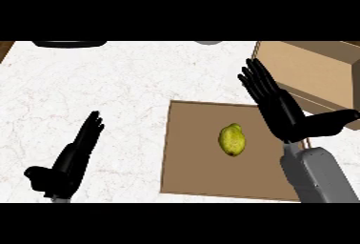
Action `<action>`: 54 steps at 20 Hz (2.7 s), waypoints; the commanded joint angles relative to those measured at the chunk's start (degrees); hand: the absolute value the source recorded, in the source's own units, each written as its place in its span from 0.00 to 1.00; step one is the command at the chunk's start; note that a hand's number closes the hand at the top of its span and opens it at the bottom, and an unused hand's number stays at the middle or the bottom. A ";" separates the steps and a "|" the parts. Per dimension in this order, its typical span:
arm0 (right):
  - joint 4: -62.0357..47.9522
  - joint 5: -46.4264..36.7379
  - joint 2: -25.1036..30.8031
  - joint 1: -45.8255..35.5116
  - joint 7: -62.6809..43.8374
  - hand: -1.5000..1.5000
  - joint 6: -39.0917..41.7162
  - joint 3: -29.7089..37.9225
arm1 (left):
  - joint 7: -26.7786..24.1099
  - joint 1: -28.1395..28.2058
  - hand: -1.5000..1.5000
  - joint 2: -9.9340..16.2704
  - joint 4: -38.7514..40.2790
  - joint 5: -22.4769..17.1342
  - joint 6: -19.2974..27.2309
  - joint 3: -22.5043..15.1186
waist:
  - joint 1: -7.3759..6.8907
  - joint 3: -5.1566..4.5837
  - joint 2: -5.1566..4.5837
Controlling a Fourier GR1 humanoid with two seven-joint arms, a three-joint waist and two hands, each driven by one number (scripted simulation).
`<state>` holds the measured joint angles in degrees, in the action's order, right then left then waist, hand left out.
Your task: Pick the pear from the tray and place it in the cardboard box
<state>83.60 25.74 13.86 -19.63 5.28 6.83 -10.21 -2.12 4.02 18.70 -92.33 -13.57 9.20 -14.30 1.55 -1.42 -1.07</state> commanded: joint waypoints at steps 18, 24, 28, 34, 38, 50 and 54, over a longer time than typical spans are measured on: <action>-1.93 -9.01 3.61 36.29 26.62 0.00 -10.24 20.71 | -4.91 -16.37 0.50 8.80 6.65 7.28 -10.14 3.80 | -0.44 1.38 0.93; 6.00 -16.49 14.05 33.52 9.96 0.00 -9.40 14.59 | -1.60 -17.35 0.50 8.76 3.29 7.43 -10.56 3.61 | -1.65 1.30 0.96; 11.73 -18.08 20.43 32.58 1.70 0.00 -4.28 12.45 | -2.08 -15.82 0.50 9.14 2.69 6.89 -11.82 4.28 | -1.96 1.31 1.04; 26.06 -22.95 22.14 31.47 -17.09 0.00 -5.66 6.77 | -4.15 -13.77 0.50 6.60 3.45 10.38 -10.46 2.96 | -1.64 1.32 1.16; 31.89 -19.97 24.77 29.01 -29.51 0.00 -1.43 7.11 | -2.65 -15.66 0.50 6.46 4.31 10.57 -11.59 4.28 | -1.32 1.33 1.18; 28.09 -27.78 13.55 20.41 -40.85 0.00 1.85 2.46 | -2.62 -17.34 0.50 1.66 5.81 15.14 -14.92 8.38 | -1.44 1.41 1.10; 24.71 -33.78 9.70 16.06 -43.47 0.00 -0.09 0.33 | -0.56 -19.61 0.50 2.74 5.92 13.83 -18.32 11.06 | -1.50 1.41 1.08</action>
<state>108.32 -4.04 26.41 -1.96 -34.68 7.34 -8.82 -3.90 -13.55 21.49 -87.26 0.26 -6.81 -5.27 -0.05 -0.01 0.01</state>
